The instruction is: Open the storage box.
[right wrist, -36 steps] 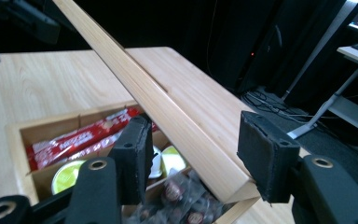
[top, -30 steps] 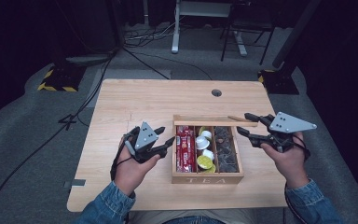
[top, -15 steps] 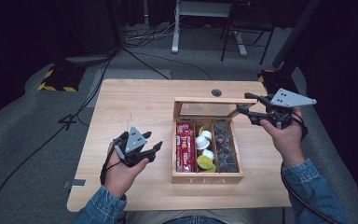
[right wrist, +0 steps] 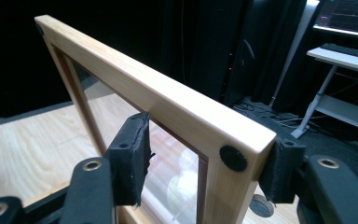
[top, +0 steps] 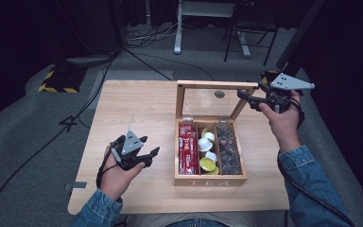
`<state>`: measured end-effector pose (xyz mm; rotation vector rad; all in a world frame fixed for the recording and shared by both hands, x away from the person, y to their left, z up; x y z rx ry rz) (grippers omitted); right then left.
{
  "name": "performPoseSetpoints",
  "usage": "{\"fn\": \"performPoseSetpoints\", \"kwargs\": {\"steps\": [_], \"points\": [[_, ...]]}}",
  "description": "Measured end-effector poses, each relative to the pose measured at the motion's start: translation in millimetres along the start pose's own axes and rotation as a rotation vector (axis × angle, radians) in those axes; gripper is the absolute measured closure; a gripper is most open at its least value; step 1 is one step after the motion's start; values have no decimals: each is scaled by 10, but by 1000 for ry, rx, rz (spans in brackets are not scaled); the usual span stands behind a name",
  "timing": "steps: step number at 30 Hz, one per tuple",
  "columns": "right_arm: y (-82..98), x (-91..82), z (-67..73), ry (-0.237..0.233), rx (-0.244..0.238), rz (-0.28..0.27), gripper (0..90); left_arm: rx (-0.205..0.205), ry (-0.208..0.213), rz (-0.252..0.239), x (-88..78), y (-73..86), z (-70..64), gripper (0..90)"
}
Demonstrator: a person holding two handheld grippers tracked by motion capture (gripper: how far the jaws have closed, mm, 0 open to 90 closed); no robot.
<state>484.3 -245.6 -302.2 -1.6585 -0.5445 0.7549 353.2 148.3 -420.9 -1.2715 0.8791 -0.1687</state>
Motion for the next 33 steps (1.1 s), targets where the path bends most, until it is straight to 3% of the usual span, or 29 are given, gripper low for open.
{"fn": "performPoseSetpoints", "kwargs": {"steps": [11, 17, 33], "points": [[9, 247, -175, 58, 18, 25, 429, 0, 18, 26, 67, 59, 23, 410], [119, 421, -238, 70, 38, 66, 397, -4, 17, 41, 76, 105, 62, 409], [361, 633, -330, 86, 109, 152, 359, -7, 43, 71, 154, 174, 93, 406]]}}
Point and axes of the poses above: each handheld gripper's, and its own axes: x roughly forward along the jaws, y roughly out of its underside, z roughly to its left, the point moved 3 cm from there along x, roughly forward along the jaws, and after that the axes turned 3 degrees about -z, right-handed, at the moved point
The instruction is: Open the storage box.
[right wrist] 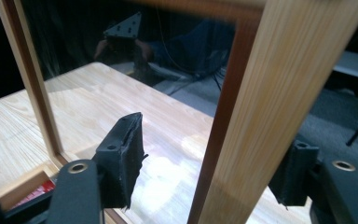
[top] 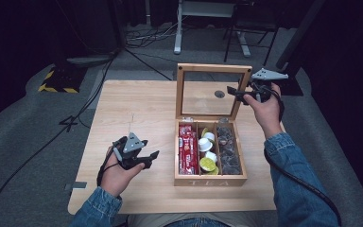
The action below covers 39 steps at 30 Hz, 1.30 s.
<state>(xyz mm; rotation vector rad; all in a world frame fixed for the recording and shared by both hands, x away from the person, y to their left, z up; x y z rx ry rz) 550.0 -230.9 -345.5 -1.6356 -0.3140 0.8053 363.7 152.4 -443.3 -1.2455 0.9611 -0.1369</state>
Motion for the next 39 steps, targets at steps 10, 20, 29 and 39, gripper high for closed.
{"fn": "performPoseSetpoints", "kwargs": {"steps": [10, 20, 29, 39], "points": [[105, 154, -68, 37, 47, 29, 324, -2, 4, 7, 21, 23, 13, 406], [183, 237, -123, 56, 65, 52, 309, -10, 1, 15, 23, 58, 46, 408], [206, 249, -138, 52, 79, 56, 293, -16, 2, 16, 25, 65, 60, 407], [104, -61, -176, 16, 142, 38, 284, -21, -2, 18, -7, 88, 87, 404]]}}
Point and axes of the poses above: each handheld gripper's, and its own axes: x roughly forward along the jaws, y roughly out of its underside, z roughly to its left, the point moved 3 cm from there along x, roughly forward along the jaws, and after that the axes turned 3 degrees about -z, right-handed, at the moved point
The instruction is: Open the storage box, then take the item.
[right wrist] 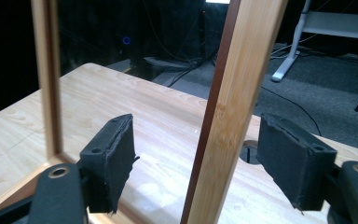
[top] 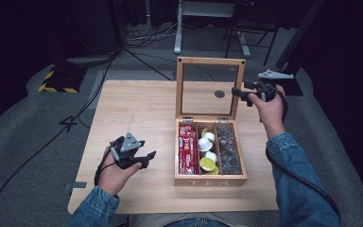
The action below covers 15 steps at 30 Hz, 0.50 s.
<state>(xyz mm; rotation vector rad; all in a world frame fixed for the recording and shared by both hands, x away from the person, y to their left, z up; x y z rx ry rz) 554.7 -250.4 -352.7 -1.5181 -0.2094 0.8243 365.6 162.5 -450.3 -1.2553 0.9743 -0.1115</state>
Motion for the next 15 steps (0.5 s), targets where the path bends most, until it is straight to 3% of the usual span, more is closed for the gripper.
{"fn": "performPoseSetpoints", "kwargs": {"steps": [4, 8, 9, 11, 13, 15], "points": [[-67, -252, 96, -30, -32, -6, 311, -7, 0, 0, -26, 34, 11, 403], [-88, -389, 205, -64, -54, -13, 315, -10, -1, 8, -29, 70, 25, 402], [-93, -481, 311, -93, -70, -21, 310, 0, -5, 11, -28, 78, 38, 402], [-90, -507, 355, -105, -70, -25, 306, -5, -4, 15, -30, 88, 37, 401], [-43, -592, 543, -148, -91, -23, 299, -2, -3, 17, -32, 107, 26, 399], [-25, -606, 591, -159, -98, -16, 293, 2, -1, 24, -34, 124, 24, 397]]}}
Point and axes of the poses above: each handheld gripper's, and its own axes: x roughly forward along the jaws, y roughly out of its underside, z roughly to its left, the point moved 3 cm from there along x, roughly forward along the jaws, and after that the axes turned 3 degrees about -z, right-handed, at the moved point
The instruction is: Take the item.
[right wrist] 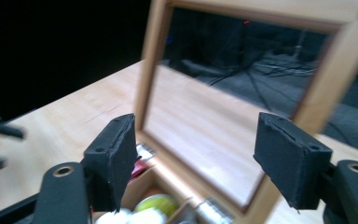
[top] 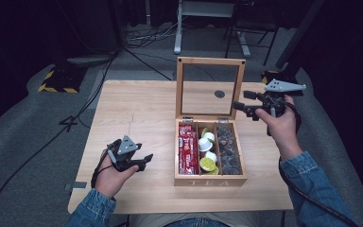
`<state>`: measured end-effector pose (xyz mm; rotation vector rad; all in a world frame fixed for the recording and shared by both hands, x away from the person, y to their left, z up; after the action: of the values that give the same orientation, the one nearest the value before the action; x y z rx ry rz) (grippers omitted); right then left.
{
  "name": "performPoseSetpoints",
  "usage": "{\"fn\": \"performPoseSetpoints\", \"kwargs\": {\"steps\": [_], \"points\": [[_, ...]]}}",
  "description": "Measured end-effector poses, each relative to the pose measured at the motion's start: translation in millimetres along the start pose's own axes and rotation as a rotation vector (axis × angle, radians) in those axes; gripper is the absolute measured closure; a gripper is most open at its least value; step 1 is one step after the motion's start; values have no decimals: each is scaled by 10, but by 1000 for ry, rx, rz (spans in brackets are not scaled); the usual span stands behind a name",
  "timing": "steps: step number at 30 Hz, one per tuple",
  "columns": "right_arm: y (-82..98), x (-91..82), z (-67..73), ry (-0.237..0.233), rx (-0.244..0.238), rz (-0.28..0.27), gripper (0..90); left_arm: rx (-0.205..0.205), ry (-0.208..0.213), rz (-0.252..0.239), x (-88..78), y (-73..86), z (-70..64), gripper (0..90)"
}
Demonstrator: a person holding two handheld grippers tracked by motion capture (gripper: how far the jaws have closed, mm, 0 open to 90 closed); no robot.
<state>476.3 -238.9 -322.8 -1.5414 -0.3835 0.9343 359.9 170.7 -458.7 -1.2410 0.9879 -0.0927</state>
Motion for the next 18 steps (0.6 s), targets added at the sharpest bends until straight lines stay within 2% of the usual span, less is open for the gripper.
{"fn": "performPoseSetpoints", "kwargs": {"steps": [1, 3, 6, 8, 12, 16, 18], "points": [[48, -12, 159, -32, -8, 12, 270, -1, -1, 3, 2, 20, -2, 394], [57, -15, 185, -34, -10, 13, 253, -4, -2, 15, 0, 51, -1, 393], [137, -30, 353, -35, -4, 14, 225, -6, -6, 20, -19, 108, 15, 383], [167, -37, 400, -32, 14, 13, 227, -9, -10, 23, -25, 139, 30, 381], [213, -40, 449, -42, 11, 24, 246, -12, -10, 30, -39, 178, 32, 379], [282, -21, 501, -66, 9, 50, 315, -20, -13, 31, -55, 201, 35, 377], [322, 2, 545, -91, -7, 80, 368, -20, -15, 41, -57, 224, 39, 369]]}}
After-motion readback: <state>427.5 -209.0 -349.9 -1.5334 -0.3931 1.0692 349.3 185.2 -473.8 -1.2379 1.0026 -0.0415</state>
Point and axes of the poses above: each handheld gripper's, and its own axes: x roughly forward along the jaws, y roughly out of its underside, z roughly to its left, the point moved 3 cm from there along x, roughly forward along the jaws, and after that the axes turned 3 degrees about -z, right-handed, at the moved point
